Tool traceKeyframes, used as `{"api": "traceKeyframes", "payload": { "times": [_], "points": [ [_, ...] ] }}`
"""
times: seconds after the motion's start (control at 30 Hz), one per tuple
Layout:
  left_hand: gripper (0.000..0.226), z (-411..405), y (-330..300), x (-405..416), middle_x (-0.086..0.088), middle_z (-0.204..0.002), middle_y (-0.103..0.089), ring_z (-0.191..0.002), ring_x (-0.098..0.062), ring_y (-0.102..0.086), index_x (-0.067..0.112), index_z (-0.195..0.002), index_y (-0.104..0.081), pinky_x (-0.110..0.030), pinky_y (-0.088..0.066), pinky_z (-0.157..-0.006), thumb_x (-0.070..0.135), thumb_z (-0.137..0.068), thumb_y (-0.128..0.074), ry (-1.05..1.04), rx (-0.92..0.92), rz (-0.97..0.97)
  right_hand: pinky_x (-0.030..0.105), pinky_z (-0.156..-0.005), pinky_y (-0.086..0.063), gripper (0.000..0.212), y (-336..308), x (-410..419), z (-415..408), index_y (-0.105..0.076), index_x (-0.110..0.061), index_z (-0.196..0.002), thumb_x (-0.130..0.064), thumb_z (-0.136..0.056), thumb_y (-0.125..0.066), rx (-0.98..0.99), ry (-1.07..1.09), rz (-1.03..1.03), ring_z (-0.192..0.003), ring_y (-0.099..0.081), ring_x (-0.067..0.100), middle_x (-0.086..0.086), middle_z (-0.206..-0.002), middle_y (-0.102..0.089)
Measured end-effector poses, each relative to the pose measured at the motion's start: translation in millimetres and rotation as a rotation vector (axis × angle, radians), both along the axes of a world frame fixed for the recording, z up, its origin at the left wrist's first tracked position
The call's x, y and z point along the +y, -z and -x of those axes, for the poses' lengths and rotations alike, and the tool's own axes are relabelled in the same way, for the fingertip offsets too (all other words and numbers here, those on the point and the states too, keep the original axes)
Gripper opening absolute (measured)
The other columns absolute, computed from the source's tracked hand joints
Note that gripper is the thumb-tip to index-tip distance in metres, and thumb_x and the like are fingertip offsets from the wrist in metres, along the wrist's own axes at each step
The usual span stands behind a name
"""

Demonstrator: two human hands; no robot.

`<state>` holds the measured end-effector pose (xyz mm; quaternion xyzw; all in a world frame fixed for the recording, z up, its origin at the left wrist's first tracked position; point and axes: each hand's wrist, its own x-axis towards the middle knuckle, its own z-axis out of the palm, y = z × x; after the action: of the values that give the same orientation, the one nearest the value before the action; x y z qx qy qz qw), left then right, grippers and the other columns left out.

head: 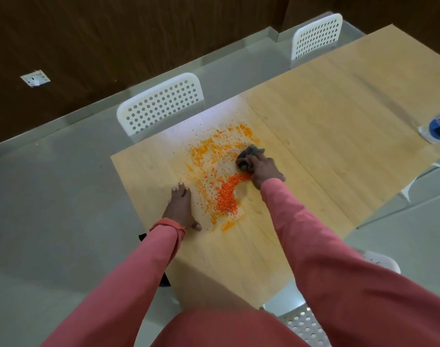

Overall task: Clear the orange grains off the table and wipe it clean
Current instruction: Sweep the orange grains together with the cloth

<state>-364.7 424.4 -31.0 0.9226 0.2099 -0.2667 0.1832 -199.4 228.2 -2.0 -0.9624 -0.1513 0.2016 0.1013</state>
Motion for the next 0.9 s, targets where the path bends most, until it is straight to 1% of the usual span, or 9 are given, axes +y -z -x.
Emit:
{"api": "traceKeyframes", "payload": {
  "times": [0.13, 0.23, 0.33, 0.4, 0.47, 0.57, 0.7, 0.8, 0.9],
  "points": [
    [0.131, -0.9, -0.2, -1.1, -0.007, -0.162, 0.011, -0.149, -0.027, 0.006, 0.006, -0.154, -0.003, -0.043, -0.016, -0.121, 0.036, -0.060, -0.090, -0.021, 0.005, -0.010, 0.050, -0.108, -0.036, 0.054, 2.3, 3.3, 40.4, -0.043, -0.029, -0.149, -0.007, -0.100, -0.047, -0.006, -0.188, -0.031, -0.135, -0.038, 0.029, -0.003, -0.157, -0.035],
    [0.130, -1.1, -0.3, -0.8, -0.004, -0.162, 0.008, -0.150, -0.026, 0.004, 0.009, -0.154, -0.007, -0.042, -0.019, -0.121, 0.039, -0.059, -0.090, -0.031, -0.002, -0.026, 0.040, -0.105, -0.041, 0.056, 5.6, -3.6, 45.8, -0.053, -0.025, -0.143, 0.000, -0.093, -0.052, 0.054, -0.306, -0.106, -0.132, -0.046, 0.030, 0.000, -0.150, -0.047],
    [0.126, -1.6, 0.3, 1.1, -0.003, -0.163, 0.000, -0.150, -0.025, -0.004, 0.011, -0.154, -0.015, -0.039, -0.024, -0.119, 0.044, -0.057, -0.090, -0.009, 0.010, -0.064, 0.037, -0.106, -0.040, 0.059, -7.4, -10.4, 40.9, -0.062, -0.021, -0.134, 0.010, -0.085, -0.048, 0.175, -0.225, -0.253, -0.129, -0.048, 0.028, 0.004, -0.140, -0.055],
    [0.107, -8.2, -6.1, 5.4, -0.004, -0.161, -0.015, -0.146, -0.025, -0.019, 0.011, -0.149, -0.031, -0.038, -0.032, -0.115, 0.038, -0.062, -0.089, 0.018, 0.014, -0.090, 0.041, -0.108, -0.040, 0.064, -14.8, -13.3, 28.7, -0.064, -0.021, -0.131, 0.013, -0.080, -0.044, 0.189, -0.091, -0.349, -0.128, -0.047, 0.030, 0.007, -0.139, -0.055],
    [0.075, -20.5, -12.7, 15.2, -0.006, -0.148, -0.041, -0.133, -0.025, -0.042, 0.012, -0.137, -0.051, -0.037, -0.043, -0.106, 0.027, -0.072, -0.084, 0.005, -0.026, -0.110, 0.042, -0.106, -0.040, 0.062, -19.1, -11.3, 7.2, -0.066, -0.022, -0.127, 0.012, -0.080, -0.044, 0.112, -0.008, -0.397, -0.126, -0.047, 0.031, 0.007, -0.139, -0.055],
    [0.044, -43.0, -20.3, 33.9, -0.009, -0.132, -0.058, -0.116, -0.028, -0.057, 0.016, -0.128, -0.061, -0.037, -0.050, -0.097, 0.016, -0.084, -0.069, -0.088, -0.128, -0.098, 0.036, -0.104, -0.039, 0.054, -16.2, -1.6, -40.1, -0.064, -0.022, -0.130, 0.006, -0.085, -0.050, -0.021, 0.030, -0.373, -0.127, -0.049, 0.035, 0.010, -0.140, -0.054],
    [0.039, -67.8, -18.9, 46.8, -0.011, -0.129, -0.061, -0.113, -0.030, -0.060, 0.016, -0.125, -0.064, -0.038, -0.050, -0.095, 0.005, -0.090, -0.052, -0.125, -0.192, -0.103, 0.034, -0.106, -0.041, 0.043, -5.3, 16.7, -76.8, -0.063, -0.027, -0.132, -0.014, -0.091, -0.064, -0.037, -0.077, -0.263, -0.125, -0.053, 0.034, 0.005, -0.144, -0.051],
    [0.041, -81.6, -13.7, 52.6, -0.011, -0.129, -0.058, -0.114, -0.031, -0.057, 0.012, -0.127, -0.063, -0.039, -0.048, -0.096, 0.002, -0.089, -0.050, -0.152, -0.236, -0.113, 0.050, -0.095, -0.048, 0.042, 10.5, 26.7, -56.3, -0.058, -0.036, -0.131, -0.011, -0.098, -0.051, -0.016, -0.232, -0.103, -0.128, -0.048, 0.030, -0.009, -0.148, -0.044],
    [0.044, -94.5, -4.3, 63.7, -0.012, -0.130, -0.055, -0.121, -0.030, -0.050, 0.011, -0.130, -0.059, -0.040, -0.046, -0.100, 0.000, -0.088, -0.049, -0.162, -0.292, -0.142, 0.052, -0.090, -0.051, 0.044, 19.0, 24.1, -26.8, -0.058, -0.039, -0.129, -0.015, -0.093, -0.055, 0.038, -0.399, -0.167, -0.123, -0.052, 0.030, -0.006, -0.140, -0.051]
  ]
}}
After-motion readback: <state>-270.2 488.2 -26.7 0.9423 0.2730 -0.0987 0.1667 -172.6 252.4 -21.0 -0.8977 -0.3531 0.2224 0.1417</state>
